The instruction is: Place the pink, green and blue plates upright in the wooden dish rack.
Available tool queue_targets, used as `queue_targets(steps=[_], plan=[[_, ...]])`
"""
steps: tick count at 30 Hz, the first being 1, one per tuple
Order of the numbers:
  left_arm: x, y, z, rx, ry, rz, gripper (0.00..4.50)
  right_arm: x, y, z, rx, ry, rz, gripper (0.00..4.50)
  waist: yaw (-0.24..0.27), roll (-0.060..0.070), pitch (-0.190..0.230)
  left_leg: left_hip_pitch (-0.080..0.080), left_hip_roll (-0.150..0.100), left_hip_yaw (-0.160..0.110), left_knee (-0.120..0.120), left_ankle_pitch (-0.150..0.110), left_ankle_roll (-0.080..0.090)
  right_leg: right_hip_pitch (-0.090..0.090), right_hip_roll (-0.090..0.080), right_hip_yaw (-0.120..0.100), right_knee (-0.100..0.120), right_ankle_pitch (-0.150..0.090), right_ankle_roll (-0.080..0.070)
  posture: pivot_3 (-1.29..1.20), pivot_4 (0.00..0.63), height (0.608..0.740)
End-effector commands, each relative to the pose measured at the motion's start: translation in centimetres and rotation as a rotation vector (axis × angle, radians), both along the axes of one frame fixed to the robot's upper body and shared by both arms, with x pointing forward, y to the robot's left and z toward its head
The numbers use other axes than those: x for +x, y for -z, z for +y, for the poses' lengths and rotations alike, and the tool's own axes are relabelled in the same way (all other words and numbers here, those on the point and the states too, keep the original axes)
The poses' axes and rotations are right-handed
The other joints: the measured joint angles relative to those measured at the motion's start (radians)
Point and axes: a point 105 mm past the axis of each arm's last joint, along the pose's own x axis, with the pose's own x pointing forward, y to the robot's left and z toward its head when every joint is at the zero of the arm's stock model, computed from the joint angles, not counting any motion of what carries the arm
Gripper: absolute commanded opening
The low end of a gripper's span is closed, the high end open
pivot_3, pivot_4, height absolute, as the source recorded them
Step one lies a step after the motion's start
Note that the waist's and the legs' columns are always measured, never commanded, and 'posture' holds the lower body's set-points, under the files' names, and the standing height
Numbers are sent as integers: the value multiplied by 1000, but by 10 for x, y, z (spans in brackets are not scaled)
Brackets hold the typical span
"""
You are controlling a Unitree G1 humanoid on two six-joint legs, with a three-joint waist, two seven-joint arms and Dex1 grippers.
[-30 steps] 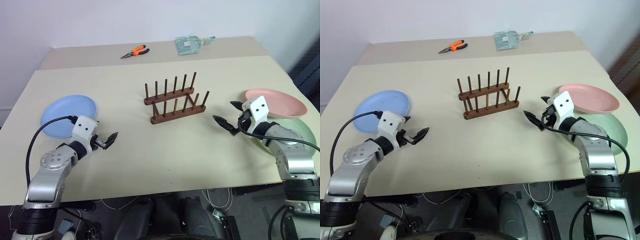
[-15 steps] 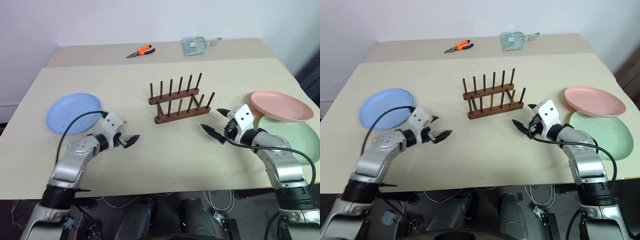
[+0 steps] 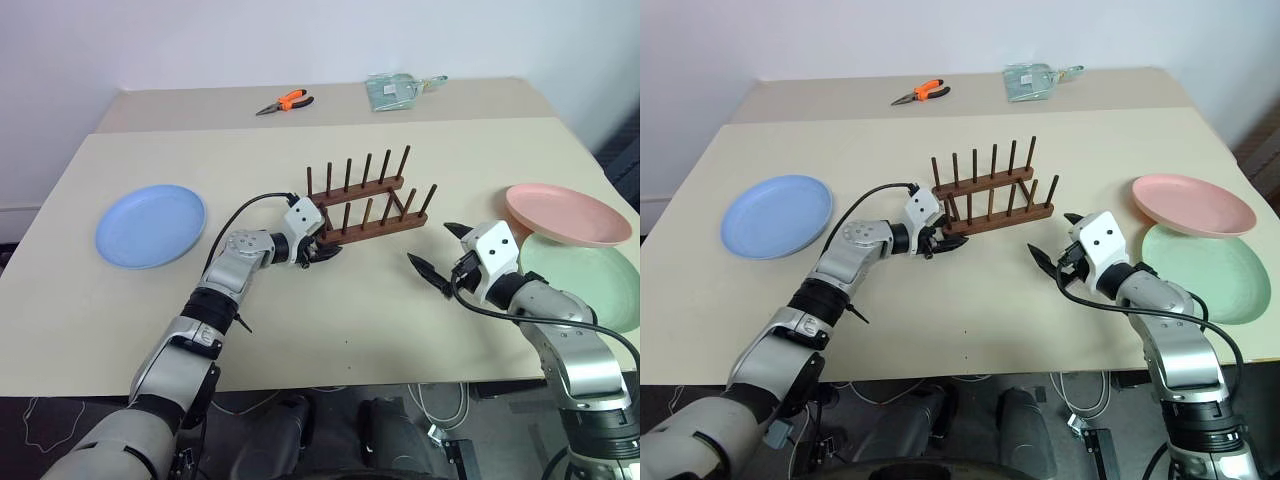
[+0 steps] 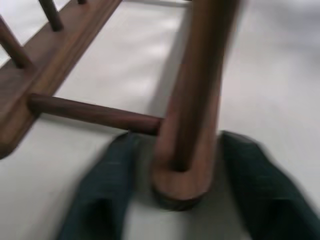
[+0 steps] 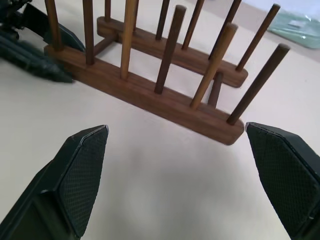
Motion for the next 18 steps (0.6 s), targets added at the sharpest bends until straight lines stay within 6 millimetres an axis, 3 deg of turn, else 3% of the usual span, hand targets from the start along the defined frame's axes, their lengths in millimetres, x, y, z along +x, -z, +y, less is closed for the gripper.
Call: queue_targets(steps=[1, 5, 14, 18], plan=[[-4, 8, 1, 20, 29, 2, 765, -4, -16, -5, -20, 12, -63, 4500, 1, 0, 0, 0, 0, 0, 0, 0, 0, 0, 0, 0, 0, 0, 0, 0, 150, 729], [-14, 5, -1, 22, 99, -40, 777, -4, -14, -15, -62, 22, -51, 4500, 0, 0, 0, 0, 0, 0, 0, 0, 0, 0, 0, 0, 0, 0, 0, 0, 150, 729], [-61, -1, 0, 71, 383, -76, 777, -10, -13, -70, -147, 140, -22, 4500, 2, 0, 0, 0, 0, 0, 0, 0, 0, 0, 0, 0, 0, 0, 0, 0, 150, 729], [-58, -1, 5, 60, 351, -58, 2738, -15, -10, -80, -157, 162, -9, 4500, 2, 0, 0, 0, 0, 0, 0, 0, 0, 0, 0, 0, 0, 0, 0, 0, 150, 729]])
